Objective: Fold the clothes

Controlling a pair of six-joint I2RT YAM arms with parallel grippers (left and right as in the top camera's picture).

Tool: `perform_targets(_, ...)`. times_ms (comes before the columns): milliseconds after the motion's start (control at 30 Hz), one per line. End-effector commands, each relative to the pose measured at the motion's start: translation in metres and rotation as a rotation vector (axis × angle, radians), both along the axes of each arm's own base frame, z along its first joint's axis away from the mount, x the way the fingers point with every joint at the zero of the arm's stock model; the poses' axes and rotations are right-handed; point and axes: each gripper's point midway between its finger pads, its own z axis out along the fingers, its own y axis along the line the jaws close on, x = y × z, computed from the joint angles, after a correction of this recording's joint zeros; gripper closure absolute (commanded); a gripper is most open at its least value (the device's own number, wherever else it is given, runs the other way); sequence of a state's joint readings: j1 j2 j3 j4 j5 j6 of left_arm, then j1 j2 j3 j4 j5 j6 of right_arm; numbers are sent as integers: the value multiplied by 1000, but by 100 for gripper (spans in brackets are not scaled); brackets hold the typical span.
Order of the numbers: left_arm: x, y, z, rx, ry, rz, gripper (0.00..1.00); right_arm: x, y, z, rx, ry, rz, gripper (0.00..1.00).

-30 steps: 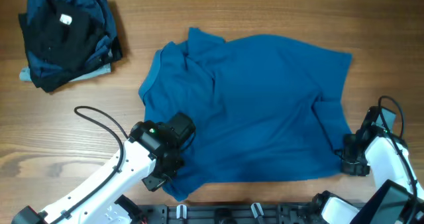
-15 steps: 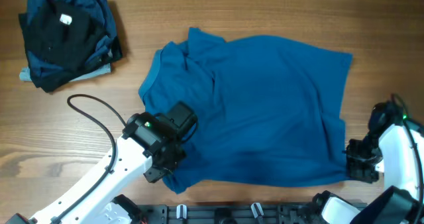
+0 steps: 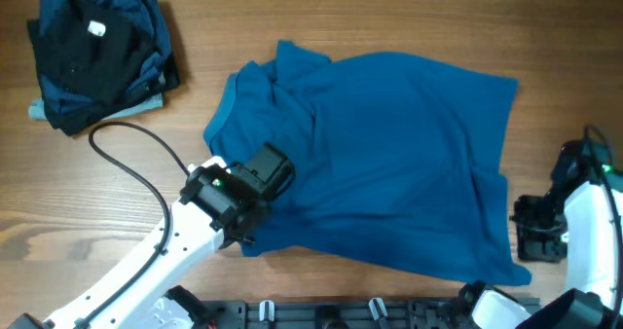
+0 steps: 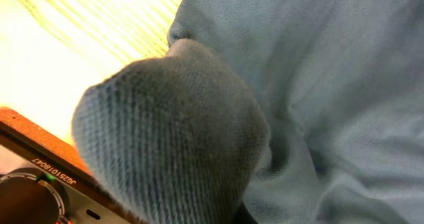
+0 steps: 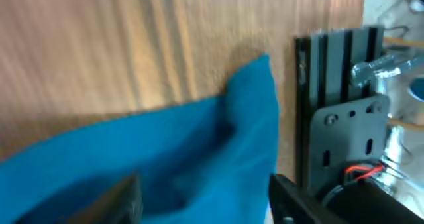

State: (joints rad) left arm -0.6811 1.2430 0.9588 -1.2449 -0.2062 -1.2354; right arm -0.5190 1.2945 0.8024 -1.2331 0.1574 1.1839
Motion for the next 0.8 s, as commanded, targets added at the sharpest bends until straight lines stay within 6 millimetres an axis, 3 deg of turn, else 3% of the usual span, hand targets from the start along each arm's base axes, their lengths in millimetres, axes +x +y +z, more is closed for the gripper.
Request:
perform_targets(0,5,1,6,2,-27,1,96,-18,21,-25,82,27,-2,35)
perform_targets(100,4,1,5,-1,-19,-2,96,-26,35,-40,141,31,7,36)
perform_targets(233,4,1,6,-1,-20,-2,96,-22,35,-44,142,9,3,36)
perform_targets(367,4,1,5,-1,-19,-2,96,-12,42,-62,170,-71,-7,35)
perform_targets(400,4,1,5,0,-19,-2,96,-12,42,-64,166,-76,-13,38)
perform_targets(500,4,1,5,0,-19,-2,96,-12,41,-65,154,-74,-28,61)
perform_targets(533,4,1,5,0,-21,-2,96,-14,40,-65,148,-67,-25,79)
perform_targets(567,5,1,6,1,-26,-2,96,-14,38,-65,141,-63,-25,85)
perform_targets(700,9,2,7,9,-47,-1,96,-2,31,-50,128,-86,-22,89)
perform_targets(767,23,2,10,25,-109,-17,96,15,22,-36,104,-131,-16,89)
